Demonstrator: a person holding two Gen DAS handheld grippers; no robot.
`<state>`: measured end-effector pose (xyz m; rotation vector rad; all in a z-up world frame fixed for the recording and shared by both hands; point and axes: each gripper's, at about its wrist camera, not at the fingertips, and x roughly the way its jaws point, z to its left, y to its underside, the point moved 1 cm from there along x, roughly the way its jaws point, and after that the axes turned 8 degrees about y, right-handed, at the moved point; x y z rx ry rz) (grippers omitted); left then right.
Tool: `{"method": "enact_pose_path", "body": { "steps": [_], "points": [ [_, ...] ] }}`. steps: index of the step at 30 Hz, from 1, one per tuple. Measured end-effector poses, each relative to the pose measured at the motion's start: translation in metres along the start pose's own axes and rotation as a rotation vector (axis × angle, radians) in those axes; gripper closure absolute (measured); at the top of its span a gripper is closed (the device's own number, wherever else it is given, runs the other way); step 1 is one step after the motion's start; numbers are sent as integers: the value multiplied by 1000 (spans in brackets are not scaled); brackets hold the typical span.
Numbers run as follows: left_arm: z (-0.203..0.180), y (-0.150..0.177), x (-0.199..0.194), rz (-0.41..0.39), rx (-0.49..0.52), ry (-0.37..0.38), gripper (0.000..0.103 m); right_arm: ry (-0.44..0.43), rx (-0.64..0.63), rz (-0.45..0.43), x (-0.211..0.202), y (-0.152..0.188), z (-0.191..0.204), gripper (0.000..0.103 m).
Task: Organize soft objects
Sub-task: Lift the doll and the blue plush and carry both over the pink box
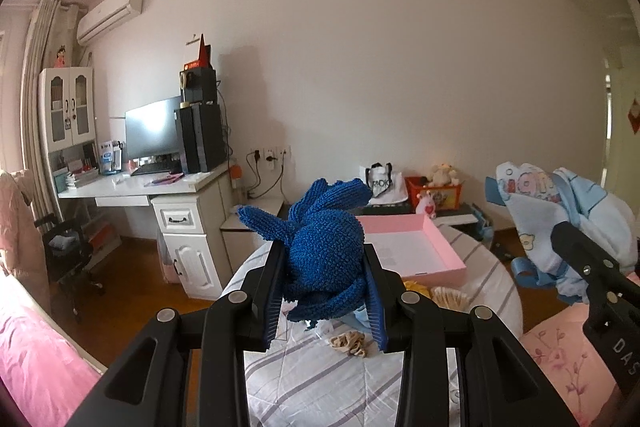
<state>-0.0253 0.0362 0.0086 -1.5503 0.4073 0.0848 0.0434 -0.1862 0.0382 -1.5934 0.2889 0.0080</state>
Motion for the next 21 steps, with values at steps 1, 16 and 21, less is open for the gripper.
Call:
{"method": "enact_pose_path", "body": {
  "steps": [1,16,21],
  "points": [
    [0,3,-5,-2,1,1,70,-1,0,-2,-1,0,1,56],
    [-6,13,-19,12,-3,-2,70,-7,-6,-2,3,-2,-2,56],
    [-2,1,-8,22,-8,0,69,-7,-5,5,6,-2,-4,56]
  ]
}}
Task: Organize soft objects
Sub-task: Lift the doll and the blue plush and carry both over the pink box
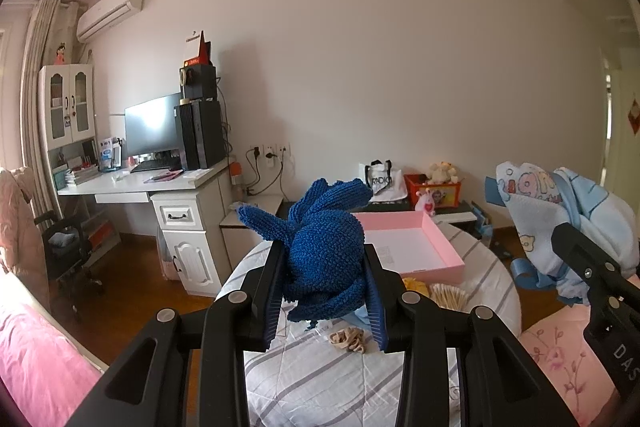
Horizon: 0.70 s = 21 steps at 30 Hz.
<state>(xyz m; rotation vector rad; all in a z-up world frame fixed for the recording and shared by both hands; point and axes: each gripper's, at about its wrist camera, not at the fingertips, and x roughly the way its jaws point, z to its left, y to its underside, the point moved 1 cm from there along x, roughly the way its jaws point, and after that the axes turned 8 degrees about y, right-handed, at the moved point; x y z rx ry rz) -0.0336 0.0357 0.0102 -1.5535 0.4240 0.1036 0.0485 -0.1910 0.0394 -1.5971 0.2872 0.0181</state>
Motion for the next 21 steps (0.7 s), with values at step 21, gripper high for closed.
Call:
{"method": "enact_pose_path", "body": {
  "steps": [21],
  "points": [
    [11,-43,111,171,7,35,68,9,20,150,77,14,-6,56]
  ]
}}
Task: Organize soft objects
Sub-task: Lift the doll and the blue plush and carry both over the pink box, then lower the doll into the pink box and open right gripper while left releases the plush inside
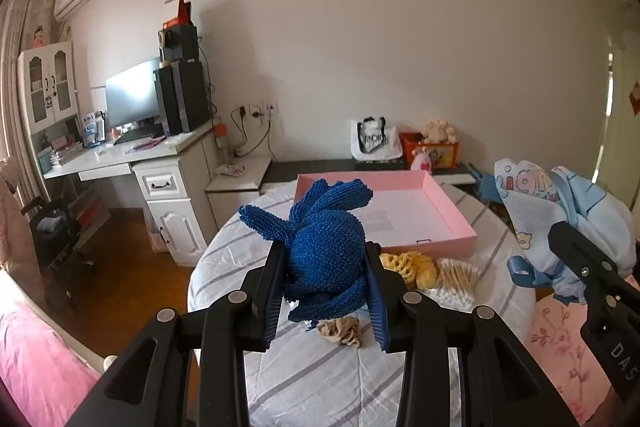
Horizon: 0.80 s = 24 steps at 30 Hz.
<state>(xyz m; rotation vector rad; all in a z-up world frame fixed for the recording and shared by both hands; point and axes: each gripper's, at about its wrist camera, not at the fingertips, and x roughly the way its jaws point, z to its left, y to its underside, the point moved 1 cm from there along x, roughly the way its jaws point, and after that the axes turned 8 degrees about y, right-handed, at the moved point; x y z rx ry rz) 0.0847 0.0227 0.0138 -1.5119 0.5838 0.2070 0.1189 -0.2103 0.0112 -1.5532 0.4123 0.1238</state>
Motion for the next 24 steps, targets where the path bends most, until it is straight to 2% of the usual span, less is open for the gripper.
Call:
{"method": "enact_pose_path", "body": {
  "steps": [11,18,24],
  "points": [
    [15,-65,111,107,-26,39,68,13,-2,64,86,-14,4,56],
    [22,-113,203,162,-36,49,68,11,-7,102,150,-22,18,56],
    [32,-140,280,221,-47,59,68,-1,-10,156,199,-19,27,55]
  ]
}}
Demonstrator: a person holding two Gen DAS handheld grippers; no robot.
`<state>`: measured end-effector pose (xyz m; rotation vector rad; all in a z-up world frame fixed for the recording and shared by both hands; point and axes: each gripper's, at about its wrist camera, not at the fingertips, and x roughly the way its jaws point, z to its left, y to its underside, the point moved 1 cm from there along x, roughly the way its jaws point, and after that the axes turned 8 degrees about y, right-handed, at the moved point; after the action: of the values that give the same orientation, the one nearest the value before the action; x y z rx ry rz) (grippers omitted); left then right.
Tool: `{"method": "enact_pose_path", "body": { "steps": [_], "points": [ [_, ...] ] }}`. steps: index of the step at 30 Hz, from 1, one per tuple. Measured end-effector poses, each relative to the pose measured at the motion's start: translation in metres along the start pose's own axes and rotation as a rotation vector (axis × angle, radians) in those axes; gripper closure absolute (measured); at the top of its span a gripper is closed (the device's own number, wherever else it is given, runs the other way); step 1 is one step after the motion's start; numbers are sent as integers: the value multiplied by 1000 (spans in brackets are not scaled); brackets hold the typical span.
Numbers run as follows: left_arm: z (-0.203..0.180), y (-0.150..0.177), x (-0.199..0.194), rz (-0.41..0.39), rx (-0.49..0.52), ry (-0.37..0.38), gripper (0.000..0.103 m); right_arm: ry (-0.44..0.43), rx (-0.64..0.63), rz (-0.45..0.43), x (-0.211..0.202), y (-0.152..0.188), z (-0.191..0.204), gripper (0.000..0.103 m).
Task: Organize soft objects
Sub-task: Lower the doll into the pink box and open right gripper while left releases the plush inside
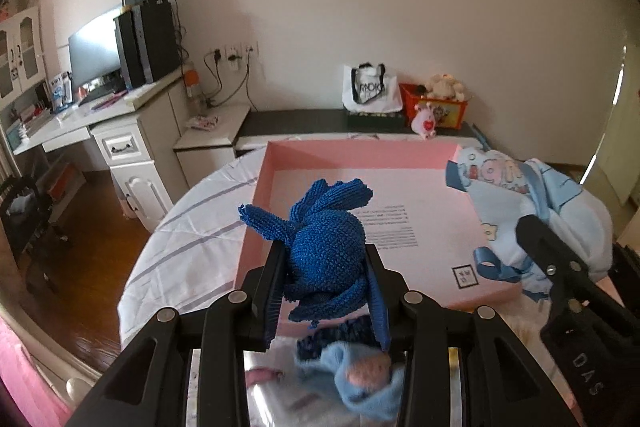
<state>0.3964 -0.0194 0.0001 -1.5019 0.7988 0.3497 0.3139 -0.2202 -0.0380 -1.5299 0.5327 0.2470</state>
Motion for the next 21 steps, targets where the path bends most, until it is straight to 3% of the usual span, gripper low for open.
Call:
{"method": "enact_pose_path", "body": {
  "steps": [8,13,16,17,21],
  "points": [
    [15,-40,81,84,-10,25,68,-14,2,74,47,1,5,54],
    [26,-61,110,100,-5,10,61,-21,5,97,57,4,6,47],
    [29,-63,115,96,-13,5,49,-24,8,82,54,5,6,45],
    [29,-65,117,93,-15,5,39,-24,10,74,52,4,5,44],
    [24,-54,116,76,-24,-15,28,1,24,57,46,4,2,29]
  ]
}}
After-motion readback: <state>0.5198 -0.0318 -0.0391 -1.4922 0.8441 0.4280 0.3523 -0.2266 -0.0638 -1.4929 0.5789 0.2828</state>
